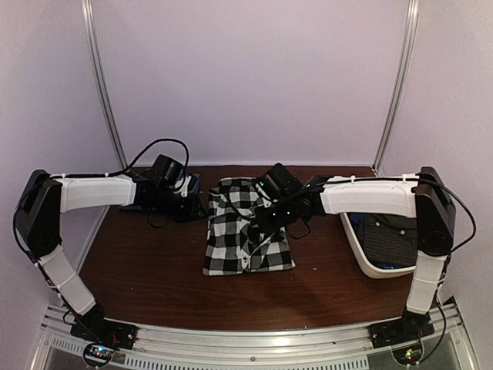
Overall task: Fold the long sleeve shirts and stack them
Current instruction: Adjust the 2/3-rectangle-folded shirt at the center of the board.
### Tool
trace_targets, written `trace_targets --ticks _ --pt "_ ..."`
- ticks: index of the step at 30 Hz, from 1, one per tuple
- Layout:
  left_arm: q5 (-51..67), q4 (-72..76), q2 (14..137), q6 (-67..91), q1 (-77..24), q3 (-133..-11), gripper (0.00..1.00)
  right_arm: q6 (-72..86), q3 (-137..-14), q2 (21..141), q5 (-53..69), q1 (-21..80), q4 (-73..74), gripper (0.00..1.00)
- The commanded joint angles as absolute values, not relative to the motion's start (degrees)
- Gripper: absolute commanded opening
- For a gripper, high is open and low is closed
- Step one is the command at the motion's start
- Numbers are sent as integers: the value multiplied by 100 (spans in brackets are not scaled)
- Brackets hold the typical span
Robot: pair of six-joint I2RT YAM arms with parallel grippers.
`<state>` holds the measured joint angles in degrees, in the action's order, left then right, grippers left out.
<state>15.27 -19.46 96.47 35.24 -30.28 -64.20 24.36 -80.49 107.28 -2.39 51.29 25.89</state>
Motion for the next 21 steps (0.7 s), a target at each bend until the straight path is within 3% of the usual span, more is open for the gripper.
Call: trace_targets --ticks 1,9,14,17,21 --pt "1689 -1633 9428 3506 -2979 -6282 35 2258 -8979 11311 -427 4781 2944 0" --pt "2035 -1274 9439 3553 -3009 -6158 35 2136 -10106 12319 -180 4244 3124 5" --pt "2019 -1175 9520 3565 -3290 -6309 37 2061 -10003 11985 -181 4219 3024 44" --pt "1927 -1149 9694 3583 -3545 -6520 40 2045 -9738 11557 -268 4219 2907 51" --pt "1558 -1288 10043 3656 -3973 -6953 42 2055 -9264 10960 -321 4218 2842 49"
